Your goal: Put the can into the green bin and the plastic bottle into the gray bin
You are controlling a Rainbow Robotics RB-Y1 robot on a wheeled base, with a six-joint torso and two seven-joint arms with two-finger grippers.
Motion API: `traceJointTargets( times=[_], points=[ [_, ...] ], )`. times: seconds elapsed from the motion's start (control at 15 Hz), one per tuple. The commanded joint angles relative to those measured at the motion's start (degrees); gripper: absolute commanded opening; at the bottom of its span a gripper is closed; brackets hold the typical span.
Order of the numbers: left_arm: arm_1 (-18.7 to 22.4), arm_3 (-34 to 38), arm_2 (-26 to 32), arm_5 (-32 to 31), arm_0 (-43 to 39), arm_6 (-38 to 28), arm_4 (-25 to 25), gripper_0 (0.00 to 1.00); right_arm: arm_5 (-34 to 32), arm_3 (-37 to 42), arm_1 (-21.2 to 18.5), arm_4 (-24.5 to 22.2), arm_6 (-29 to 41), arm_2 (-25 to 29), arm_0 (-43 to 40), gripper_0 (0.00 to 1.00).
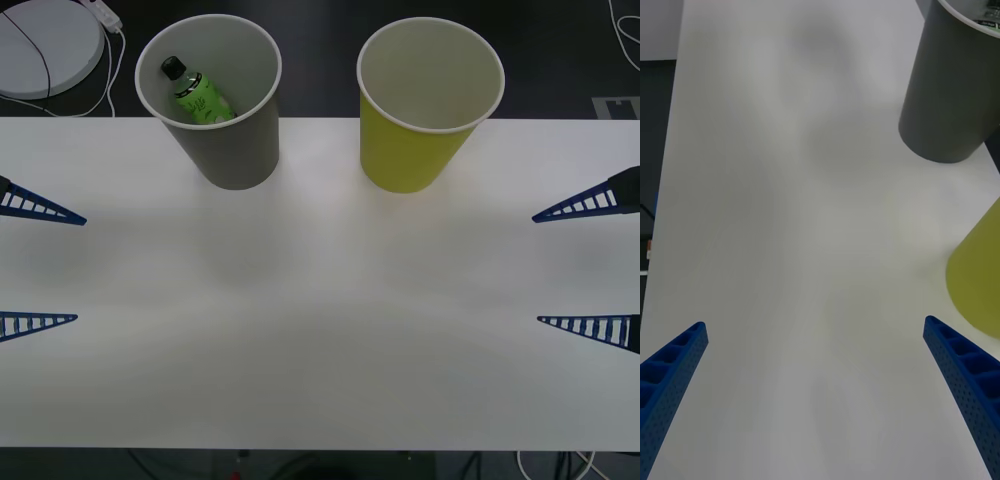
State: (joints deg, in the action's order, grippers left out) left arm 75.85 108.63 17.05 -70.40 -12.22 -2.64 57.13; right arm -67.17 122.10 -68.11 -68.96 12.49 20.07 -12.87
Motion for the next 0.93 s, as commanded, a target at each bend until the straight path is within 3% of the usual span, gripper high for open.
traceJointTargets(
  times=[0.07,0.93],
  points=[
    [0.00,0.00,0.00,0.00,0.00,0.00,0.00,1.00,-0.24,-0.02,0.00,0.41,-0.01,-0.04,-0.14,1.00],
    [0.00,0.00,0.00,0.00,0.00,0.00,0.00,1.00,-1.21,-0.02,1.23,1.99,0.25,-0.12,-0.14,1.00]
  ],
)
